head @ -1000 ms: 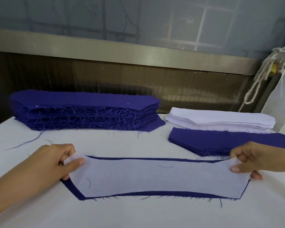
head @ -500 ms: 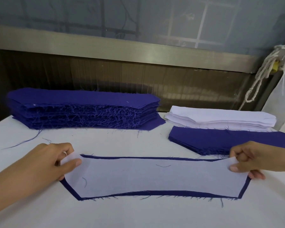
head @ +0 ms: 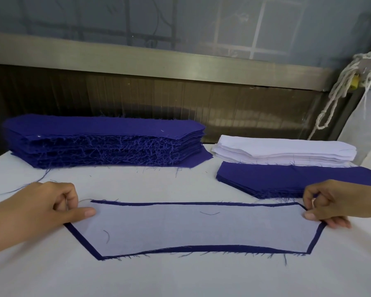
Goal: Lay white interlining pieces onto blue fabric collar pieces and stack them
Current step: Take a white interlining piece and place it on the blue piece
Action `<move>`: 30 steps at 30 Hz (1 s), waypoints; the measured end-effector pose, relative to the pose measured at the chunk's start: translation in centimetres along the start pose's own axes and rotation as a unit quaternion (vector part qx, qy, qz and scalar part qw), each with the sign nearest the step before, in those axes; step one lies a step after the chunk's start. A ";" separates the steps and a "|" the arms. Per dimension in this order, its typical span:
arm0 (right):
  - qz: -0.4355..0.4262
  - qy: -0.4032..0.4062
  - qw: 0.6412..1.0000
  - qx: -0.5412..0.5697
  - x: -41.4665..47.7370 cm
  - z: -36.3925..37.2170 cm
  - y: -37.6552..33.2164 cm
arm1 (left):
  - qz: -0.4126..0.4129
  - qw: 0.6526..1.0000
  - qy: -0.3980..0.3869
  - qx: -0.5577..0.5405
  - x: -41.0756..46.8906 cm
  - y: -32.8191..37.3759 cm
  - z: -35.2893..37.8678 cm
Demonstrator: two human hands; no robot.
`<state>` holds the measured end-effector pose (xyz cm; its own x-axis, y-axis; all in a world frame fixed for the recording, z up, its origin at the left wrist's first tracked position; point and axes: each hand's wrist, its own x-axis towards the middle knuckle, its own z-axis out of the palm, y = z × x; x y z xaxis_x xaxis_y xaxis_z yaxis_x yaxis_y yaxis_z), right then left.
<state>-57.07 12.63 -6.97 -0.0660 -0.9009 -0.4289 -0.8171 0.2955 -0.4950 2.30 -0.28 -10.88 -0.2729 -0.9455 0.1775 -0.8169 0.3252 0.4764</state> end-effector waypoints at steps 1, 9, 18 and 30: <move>0.003 0.000 1.000 -0.004 -0.1 -0.1 0.1 | -0.005 1.000 -0.005 -0.005 0.2 -0.3 -0.2; -0.007 -0.026 1.000 -0.008 -1.2 -1.0 -0.8 | -0.015 0.999 0.016 -0.040 1.2 -1.6 -1.9; 0.031 0.234 0.965 0.112 -0.7 -5.2 -2.4 | 0.168 0.985 0.021 0.021 5.2 13.7 -0.4; 0.115 0.470 0.850 0.207 4.2 -10.7 4.9 | 0.275 0.961 0.007 -0.021 15.8 27.3 8.2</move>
<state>-67.52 6.86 -3.11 -0.7843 -0.6030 0.1457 -0.4611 0.4095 -0.7872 -28.47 -6.43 -2.09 -0.6507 -0.6304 0.4233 -0.5299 0.7763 0.3414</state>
